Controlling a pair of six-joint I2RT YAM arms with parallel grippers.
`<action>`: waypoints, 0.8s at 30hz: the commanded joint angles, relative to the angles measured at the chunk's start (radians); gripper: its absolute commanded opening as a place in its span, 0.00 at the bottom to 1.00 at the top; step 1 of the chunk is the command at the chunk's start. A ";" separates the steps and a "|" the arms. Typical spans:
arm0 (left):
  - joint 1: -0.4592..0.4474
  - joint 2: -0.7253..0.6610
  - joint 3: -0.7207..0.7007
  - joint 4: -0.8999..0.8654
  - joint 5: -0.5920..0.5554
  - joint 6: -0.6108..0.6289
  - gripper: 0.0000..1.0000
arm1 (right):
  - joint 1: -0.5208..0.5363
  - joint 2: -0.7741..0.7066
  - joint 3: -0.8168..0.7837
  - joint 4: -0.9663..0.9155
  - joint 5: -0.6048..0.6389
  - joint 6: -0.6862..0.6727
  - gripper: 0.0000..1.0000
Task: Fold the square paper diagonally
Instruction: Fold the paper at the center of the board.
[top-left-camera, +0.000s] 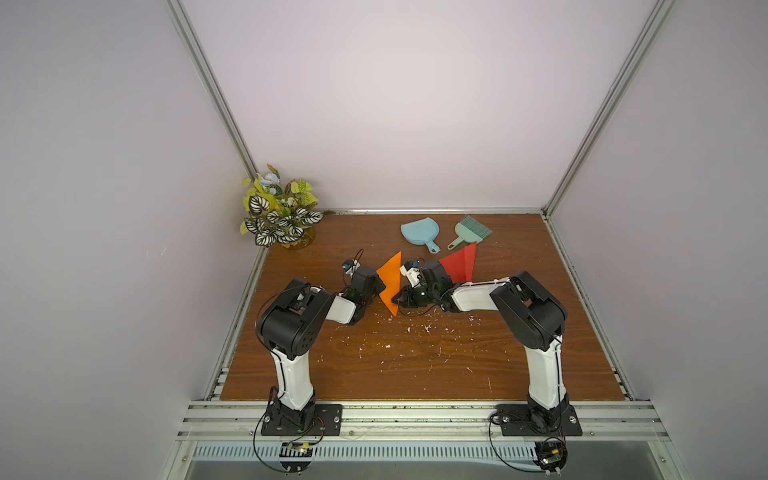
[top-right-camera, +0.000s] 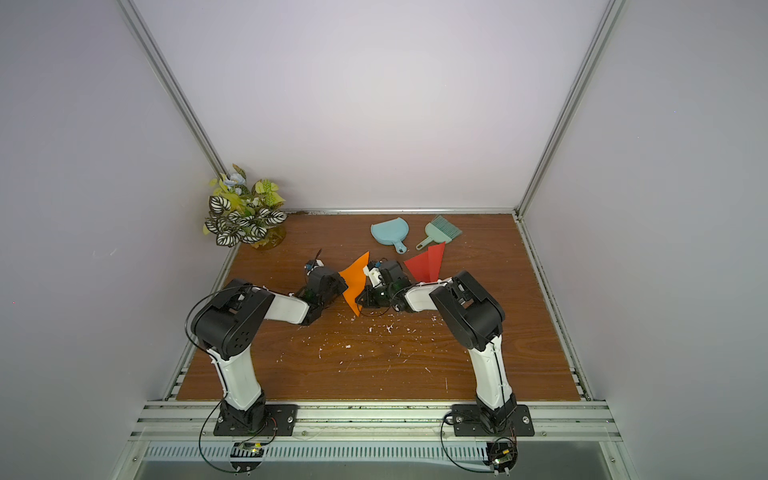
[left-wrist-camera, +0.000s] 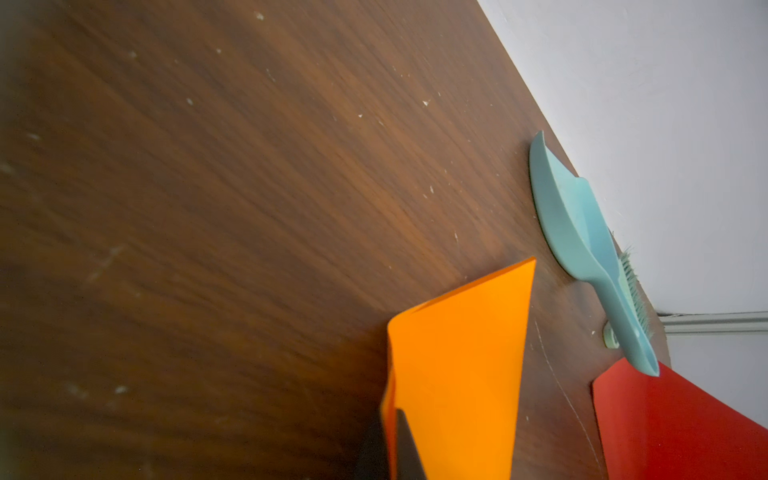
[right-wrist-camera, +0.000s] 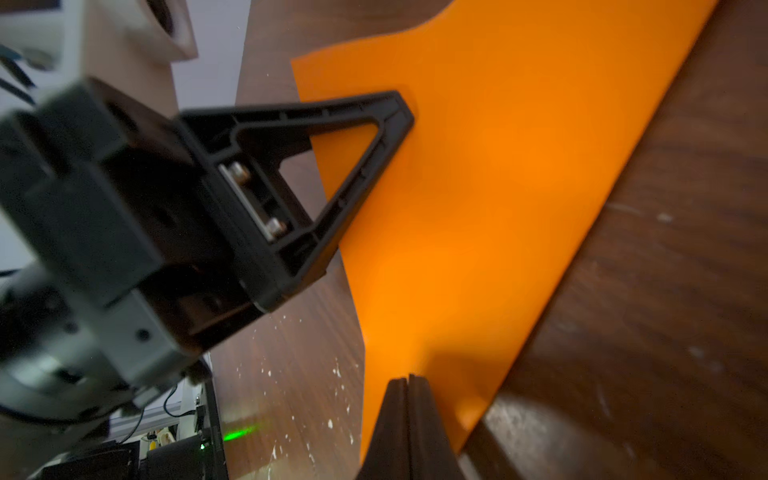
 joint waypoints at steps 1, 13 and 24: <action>0.007 -0.019 -0.040 -0.017 -0.012 -0.041 0.00 | -0.026 0.000 0.073 0.006 -0.040 -0.016 0.06; -0.021 0.000 -0.049 0.039 -0.073 -0.140 0.00 | -0.066 0.080 0.182 -0.157 -0.025 -0.101 0.07; -0.028 0.036 -0.016 0.019 -0.060 -0.138 0.00 | -0.057 0.047 0.089 -0.159 -0.081 -0.138 0.07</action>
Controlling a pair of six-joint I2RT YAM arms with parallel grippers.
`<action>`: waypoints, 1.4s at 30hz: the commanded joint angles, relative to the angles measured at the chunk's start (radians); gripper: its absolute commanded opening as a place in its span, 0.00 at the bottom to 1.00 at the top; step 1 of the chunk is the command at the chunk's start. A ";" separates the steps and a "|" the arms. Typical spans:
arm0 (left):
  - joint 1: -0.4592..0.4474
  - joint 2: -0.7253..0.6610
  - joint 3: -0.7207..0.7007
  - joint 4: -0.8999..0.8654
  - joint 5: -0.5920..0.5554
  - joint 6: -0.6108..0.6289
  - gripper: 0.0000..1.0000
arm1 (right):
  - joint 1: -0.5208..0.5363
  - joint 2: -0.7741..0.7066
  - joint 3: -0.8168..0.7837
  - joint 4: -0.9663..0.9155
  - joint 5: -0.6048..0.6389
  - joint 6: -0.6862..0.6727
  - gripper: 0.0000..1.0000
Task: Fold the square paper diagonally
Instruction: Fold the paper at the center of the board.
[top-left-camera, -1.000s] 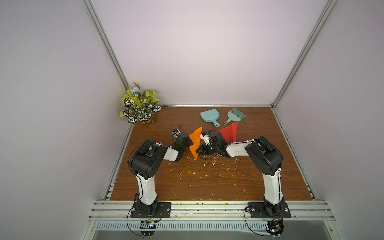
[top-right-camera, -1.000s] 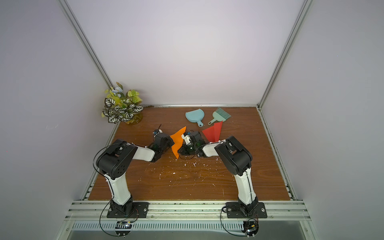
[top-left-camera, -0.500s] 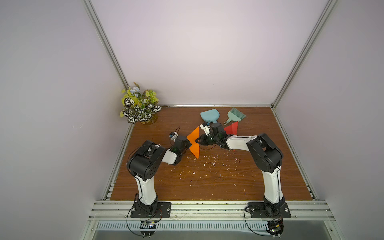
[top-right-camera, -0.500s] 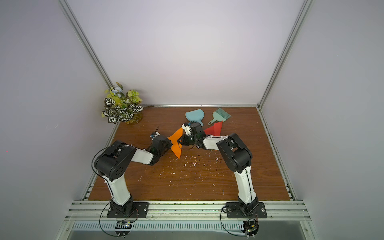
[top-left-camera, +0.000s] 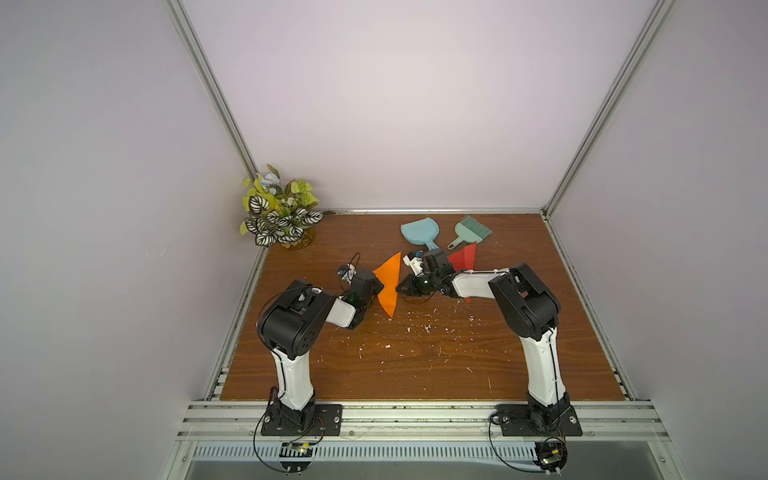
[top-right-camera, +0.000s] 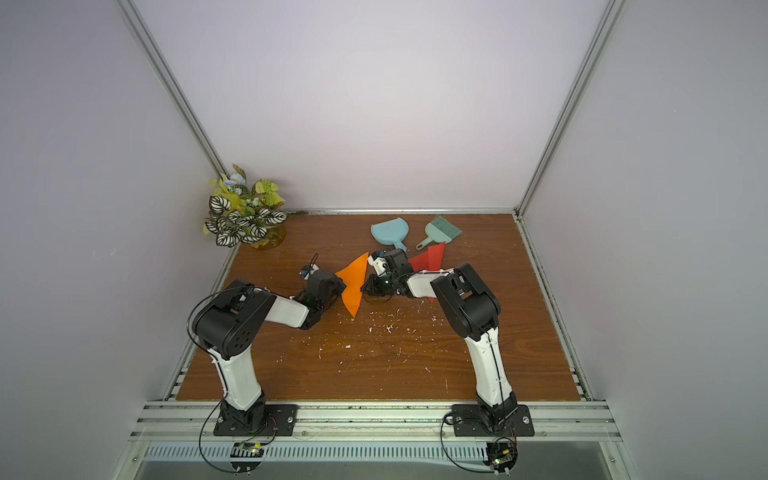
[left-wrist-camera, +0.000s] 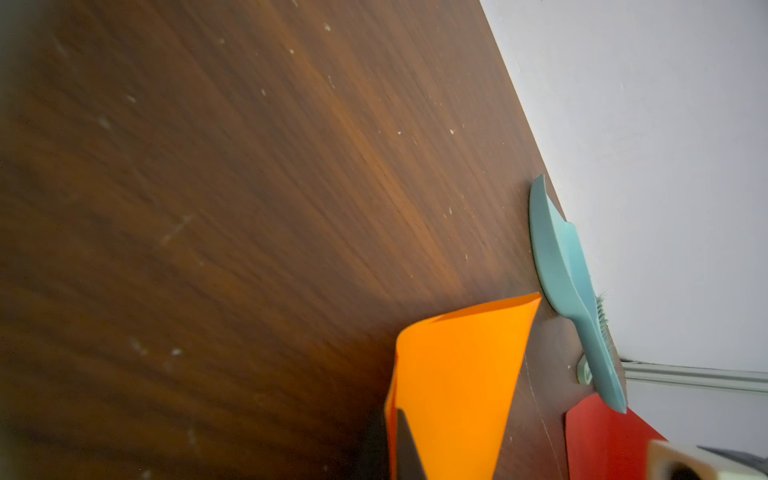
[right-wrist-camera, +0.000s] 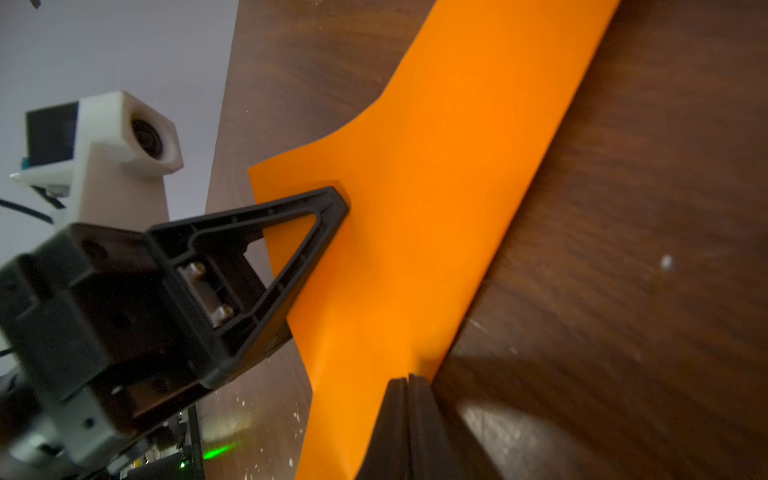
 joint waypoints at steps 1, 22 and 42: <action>-0.011 0.027 0.012 -0.049 -0.012 0.007 0.00 | 0.011 -0.049 -0.051 -0.026 -0.029 -0.029 0.07; -0.026 0.076 0.091 -0.061 -0.004 0.026 0.00 | 0.027 -0.049 -0.011 -0.040 -0.011 -0.025 0.06; -0.023 0.075 0.095 -0.065 -0.039 0.047 0.00 | 0.019 -0.122 -0.155 -0.026 0.008 -0.002 0.06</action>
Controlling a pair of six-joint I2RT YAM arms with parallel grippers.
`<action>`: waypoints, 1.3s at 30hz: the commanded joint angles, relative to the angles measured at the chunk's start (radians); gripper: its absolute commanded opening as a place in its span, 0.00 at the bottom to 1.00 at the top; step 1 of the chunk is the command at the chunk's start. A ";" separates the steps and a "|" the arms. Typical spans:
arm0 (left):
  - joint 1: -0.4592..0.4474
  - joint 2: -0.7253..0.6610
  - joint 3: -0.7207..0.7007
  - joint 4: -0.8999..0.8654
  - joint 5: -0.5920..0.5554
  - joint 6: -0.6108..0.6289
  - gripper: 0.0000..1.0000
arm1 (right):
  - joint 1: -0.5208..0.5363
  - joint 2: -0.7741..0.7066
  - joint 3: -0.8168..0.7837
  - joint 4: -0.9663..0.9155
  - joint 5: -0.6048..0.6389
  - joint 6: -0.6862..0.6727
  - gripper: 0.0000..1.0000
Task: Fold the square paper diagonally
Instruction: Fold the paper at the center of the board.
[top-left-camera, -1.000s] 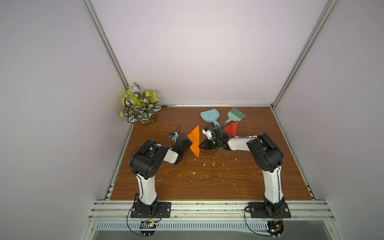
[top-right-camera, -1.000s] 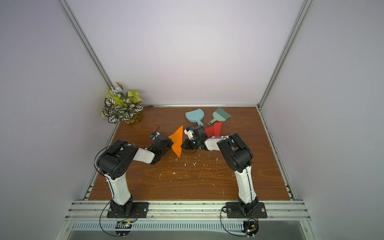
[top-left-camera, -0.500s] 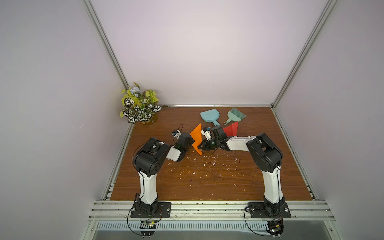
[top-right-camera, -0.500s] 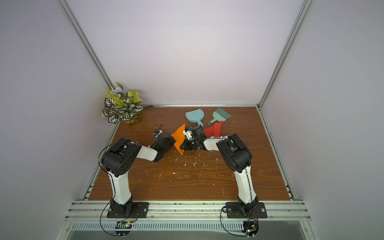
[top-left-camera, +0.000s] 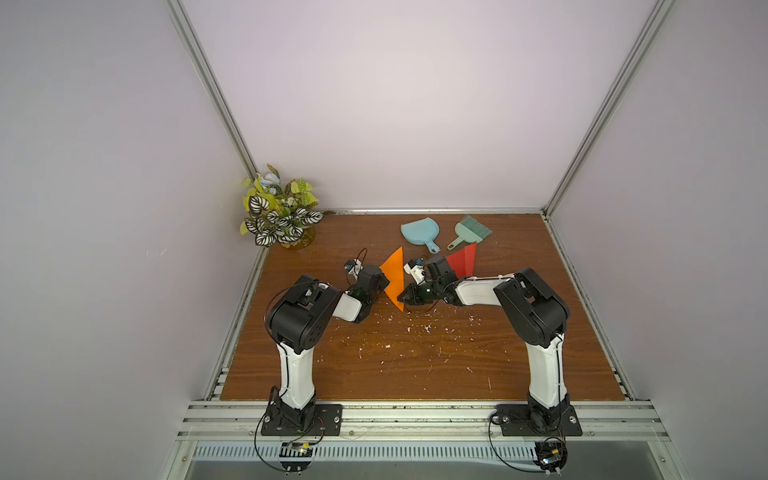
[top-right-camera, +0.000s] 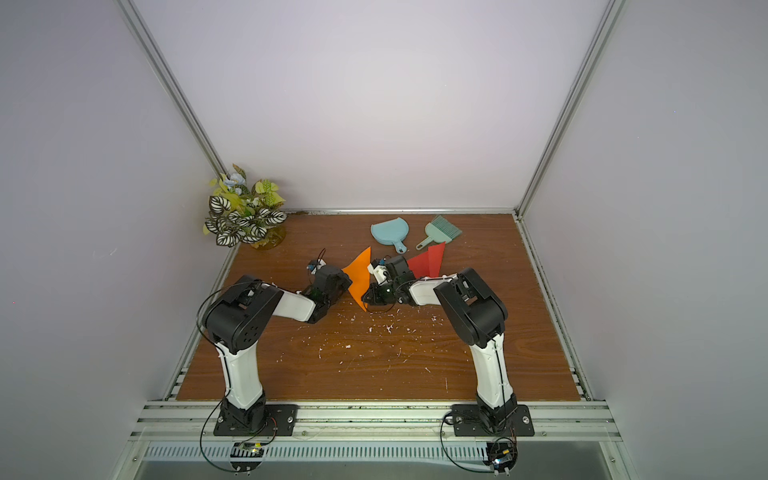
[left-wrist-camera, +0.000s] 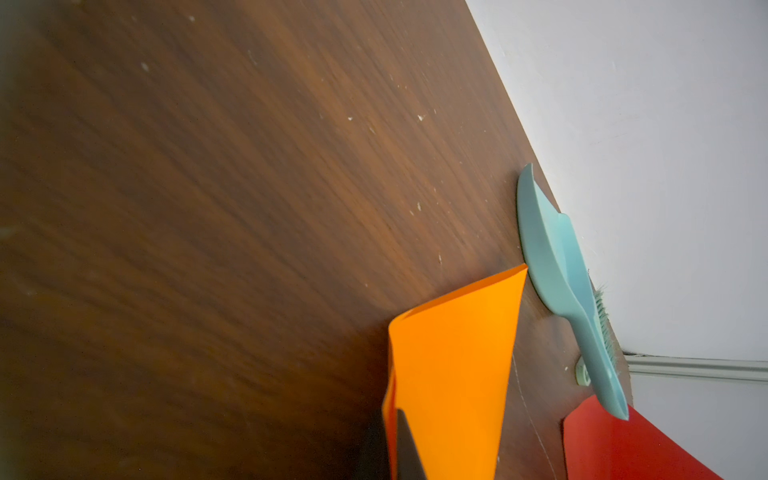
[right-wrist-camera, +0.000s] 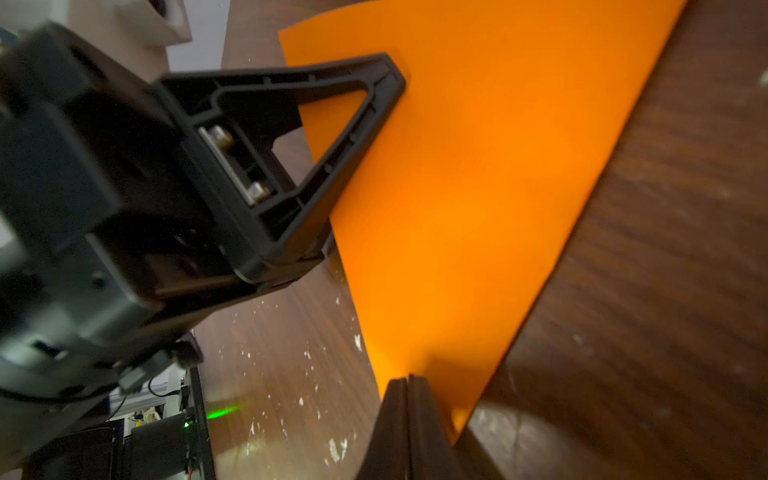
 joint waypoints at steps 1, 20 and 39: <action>-0.003 0.011 -0.002 -0.041 -0.029 0.019 0.00 | -0.003 -0.041 -0.040 -0.036 -0.006 0.002 0.06; 0.011 0.011 -0.013 -0.035 -0.035 0.017 0.00 | 0.025 -0.089 -0.107 -0.087 -0.084 -0.055 0.06; 0.011 -0.023 -0.037 -0.017 -0.047 0.036 0.00 | 0.007 -0.157 -0.049 -0.046 -0.138 -0.050 0.06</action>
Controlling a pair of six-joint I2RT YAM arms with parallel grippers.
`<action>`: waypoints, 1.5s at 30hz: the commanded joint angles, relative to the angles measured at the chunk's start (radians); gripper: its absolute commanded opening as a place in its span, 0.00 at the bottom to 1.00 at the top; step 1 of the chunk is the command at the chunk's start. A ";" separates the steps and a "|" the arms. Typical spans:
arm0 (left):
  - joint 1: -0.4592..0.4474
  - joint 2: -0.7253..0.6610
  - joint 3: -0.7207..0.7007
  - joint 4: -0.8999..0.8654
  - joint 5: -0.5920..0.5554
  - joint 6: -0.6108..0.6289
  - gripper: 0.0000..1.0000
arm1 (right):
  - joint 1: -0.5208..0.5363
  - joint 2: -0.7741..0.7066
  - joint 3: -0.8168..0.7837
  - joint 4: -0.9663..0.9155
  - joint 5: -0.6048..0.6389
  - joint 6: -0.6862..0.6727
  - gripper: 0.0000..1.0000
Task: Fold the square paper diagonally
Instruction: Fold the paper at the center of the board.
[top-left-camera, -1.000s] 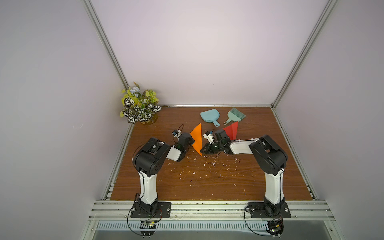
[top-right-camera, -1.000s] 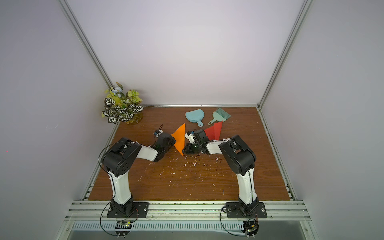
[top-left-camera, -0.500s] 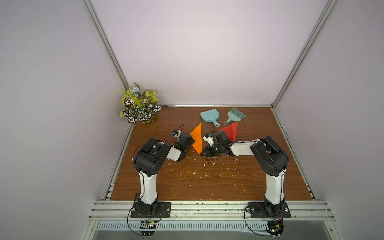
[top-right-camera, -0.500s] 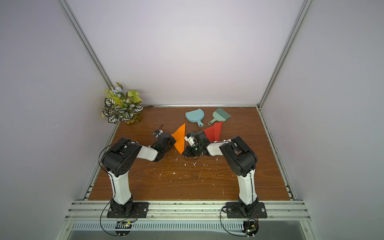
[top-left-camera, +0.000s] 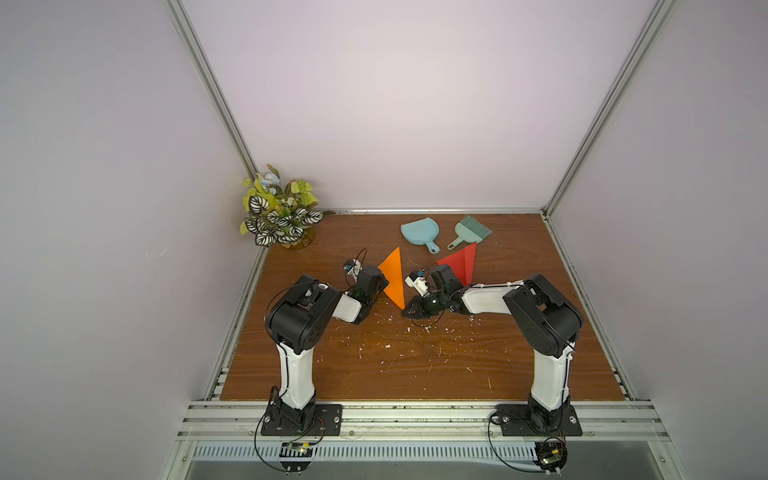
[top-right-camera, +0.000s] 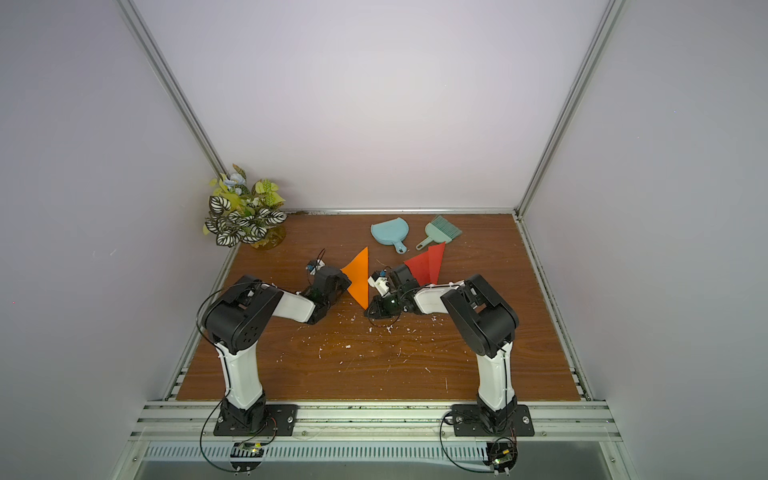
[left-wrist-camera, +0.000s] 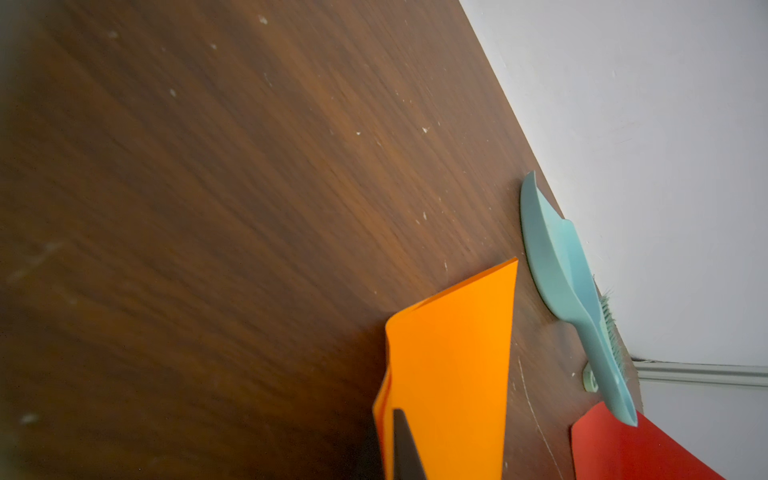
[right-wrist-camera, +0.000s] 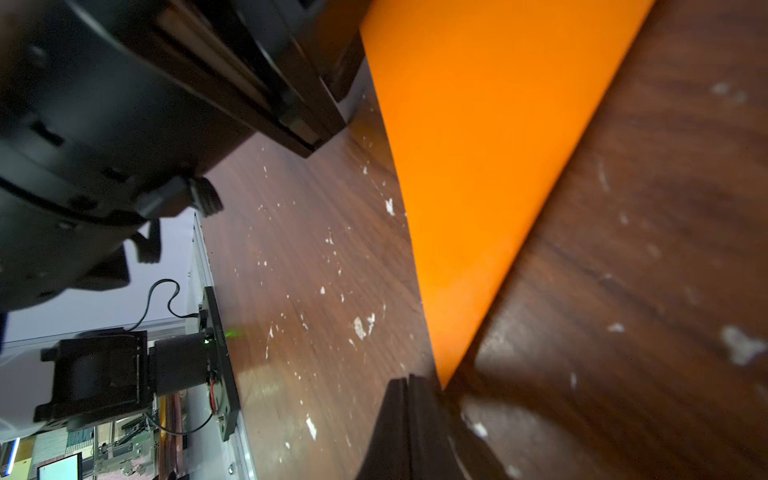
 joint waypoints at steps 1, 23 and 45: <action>0.006 -0.019 -0.024 -0.029 -0.023 0.020 0.00 | -0.019 -0.051 0.064 0.038 -0.052 0.013 0.06; 0.005 -0.013 -0.022 -0.028 -0.022 0.018 0.00 | -0.036 0.065 0.068 -0.032 0.008 -0.016 0.06; 0.005 -0.013 -0.023 -0.035 -0.027 0.030 0.00 | -0.053 -0.034 0.080 -0.023 -0.005 -0.020 0.06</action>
